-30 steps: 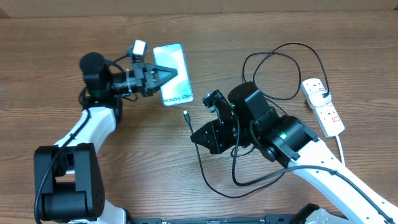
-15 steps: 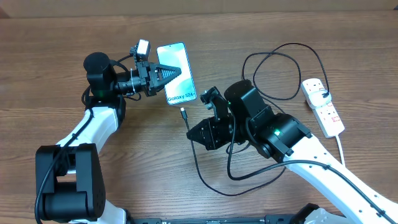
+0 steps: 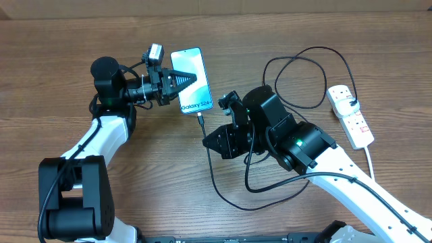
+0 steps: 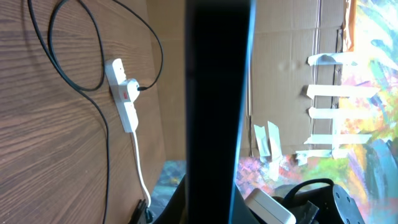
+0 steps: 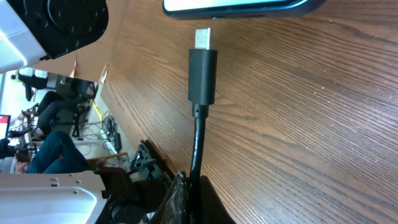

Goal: Plug charger to phone and switch on socket

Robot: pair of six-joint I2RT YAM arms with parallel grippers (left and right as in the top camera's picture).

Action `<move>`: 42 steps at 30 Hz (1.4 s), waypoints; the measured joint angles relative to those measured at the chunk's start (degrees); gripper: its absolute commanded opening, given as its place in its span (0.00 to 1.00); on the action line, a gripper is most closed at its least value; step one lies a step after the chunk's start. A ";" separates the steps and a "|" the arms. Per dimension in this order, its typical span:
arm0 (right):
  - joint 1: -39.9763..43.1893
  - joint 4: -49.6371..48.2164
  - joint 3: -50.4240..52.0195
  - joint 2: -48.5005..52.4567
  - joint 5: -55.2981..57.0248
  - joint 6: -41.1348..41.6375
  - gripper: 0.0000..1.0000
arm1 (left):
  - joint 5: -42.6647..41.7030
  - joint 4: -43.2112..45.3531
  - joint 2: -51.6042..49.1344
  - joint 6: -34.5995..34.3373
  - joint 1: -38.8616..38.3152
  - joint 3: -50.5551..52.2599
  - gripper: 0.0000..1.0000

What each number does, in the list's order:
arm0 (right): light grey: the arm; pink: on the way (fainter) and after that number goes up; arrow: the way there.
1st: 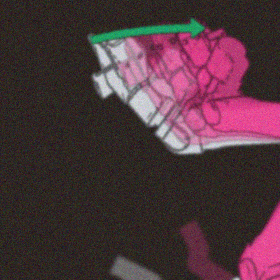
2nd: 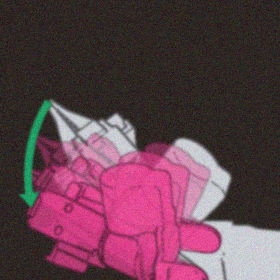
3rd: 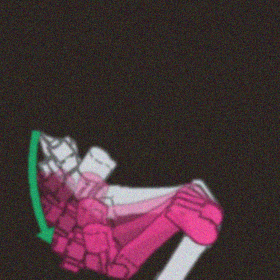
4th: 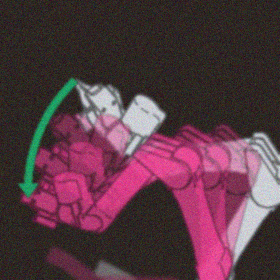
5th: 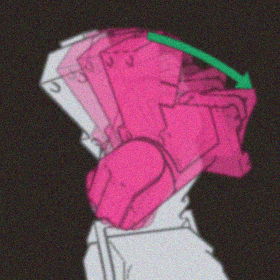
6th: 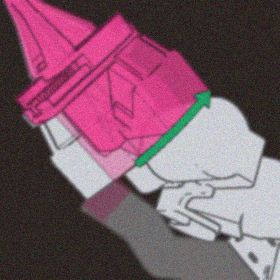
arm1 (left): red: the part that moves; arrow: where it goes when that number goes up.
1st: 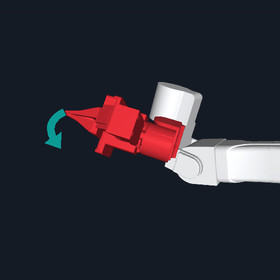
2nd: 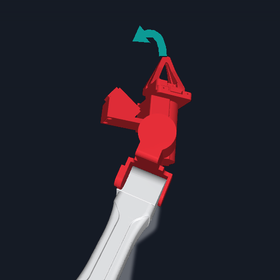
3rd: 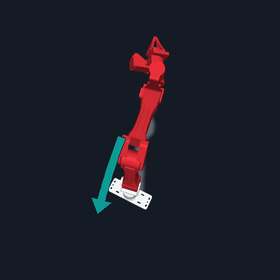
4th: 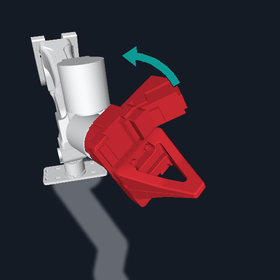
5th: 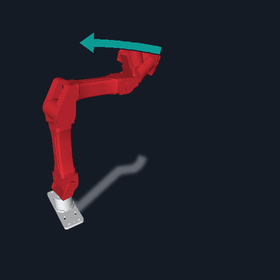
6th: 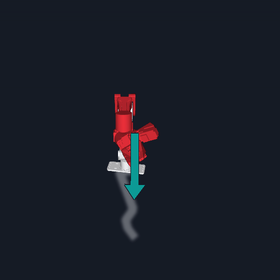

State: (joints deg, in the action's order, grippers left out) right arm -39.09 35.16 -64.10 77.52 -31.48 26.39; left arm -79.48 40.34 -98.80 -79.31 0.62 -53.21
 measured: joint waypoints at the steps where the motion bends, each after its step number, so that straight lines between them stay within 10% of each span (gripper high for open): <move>1: 0.00 -0.02 0.00 0.00 0.04 0.09 0.04 | -0.04 0.00 0.00 -0.09 0.00 0.00 0.04; 42: -0.02 -1.07 0.00 0.00 -0.70 2.27 0.04 | -1.22 0.00 0.00 -3.78 0.00 0.00 0.04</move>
State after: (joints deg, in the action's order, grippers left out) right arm -39.11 34.09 -64.10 77.52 -32.18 28.67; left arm -80.71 40.34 -98.80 -83.09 0.62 -53.21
